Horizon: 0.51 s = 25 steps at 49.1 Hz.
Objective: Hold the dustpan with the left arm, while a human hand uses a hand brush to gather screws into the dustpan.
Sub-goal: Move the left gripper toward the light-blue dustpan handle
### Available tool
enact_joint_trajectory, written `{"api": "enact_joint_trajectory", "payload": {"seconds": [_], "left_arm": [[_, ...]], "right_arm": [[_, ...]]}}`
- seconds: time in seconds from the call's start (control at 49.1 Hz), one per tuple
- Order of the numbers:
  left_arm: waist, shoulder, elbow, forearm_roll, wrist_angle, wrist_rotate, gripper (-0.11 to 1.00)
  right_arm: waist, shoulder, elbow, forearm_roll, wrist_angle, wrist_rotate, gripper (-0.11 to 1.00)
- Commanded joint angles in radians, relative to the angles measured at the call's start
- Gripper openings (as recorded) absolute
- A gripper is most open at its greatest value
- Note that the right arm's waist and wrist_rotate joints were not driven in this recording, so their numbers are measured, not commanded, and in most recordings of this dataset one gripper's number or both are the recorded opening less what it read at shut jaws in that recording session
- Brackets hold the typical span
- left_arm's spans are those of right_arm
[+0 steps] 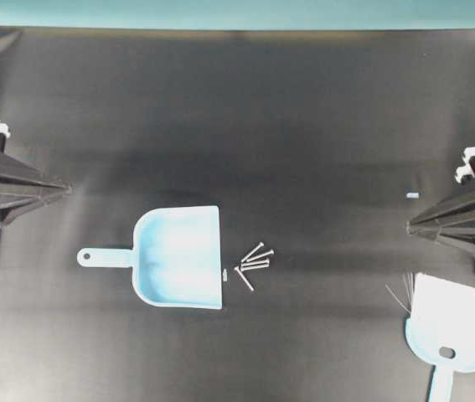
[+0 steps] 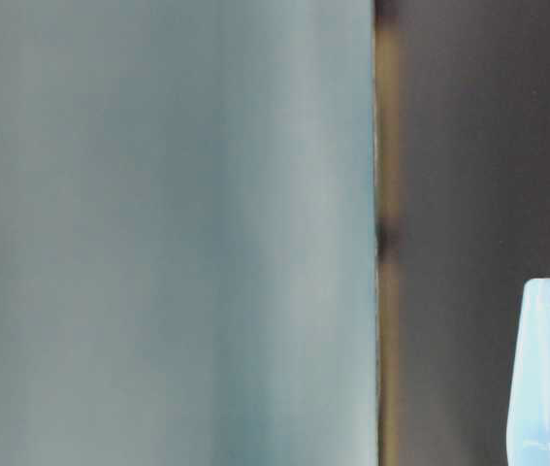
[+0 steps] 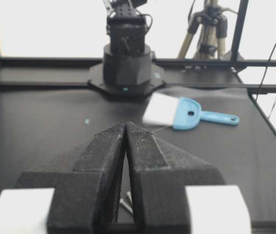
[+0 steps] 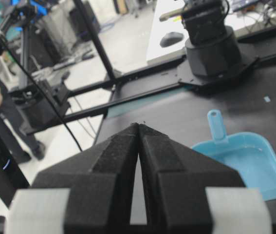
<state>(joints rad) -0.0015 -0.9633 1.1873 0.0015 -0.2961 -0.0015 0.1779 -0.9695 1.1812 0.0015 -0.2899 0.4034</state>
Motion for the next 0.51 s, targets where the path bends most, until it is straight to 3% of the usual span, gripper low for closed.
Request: {"api": "enact_joint_trajectory", "payload": {"seconds": [0.0, 0.081, 0.265, 0.489], "left_arm": [[-0.018, 0.015, -0.032, 0.043, 0.032, -0.005, 0.06], [-0.021, 0.037, -0.054, 0.041, 0.127, -0.006, 0.00], [-0.023, 0.127, -0.098, 0.043, 0.345, -0.025, 0.00], [-0.023, 0.261, -0.120, 0.043, 0.446, -0.025, 0.00]], "right_arm": [[0.000, 0.005, -0.018, 0.002, -0.008, 0.000, 0.04], [0.000, -0.002, -0.017, 0.002, 0.023, 0.000, 0.00], [0.000, -0.018, -0.014, 0.003, 0.172, 0.000, 0.00], [0.000, -0.020, 0.025, 0.003, 0.293, 0.000, 0.00]]}}
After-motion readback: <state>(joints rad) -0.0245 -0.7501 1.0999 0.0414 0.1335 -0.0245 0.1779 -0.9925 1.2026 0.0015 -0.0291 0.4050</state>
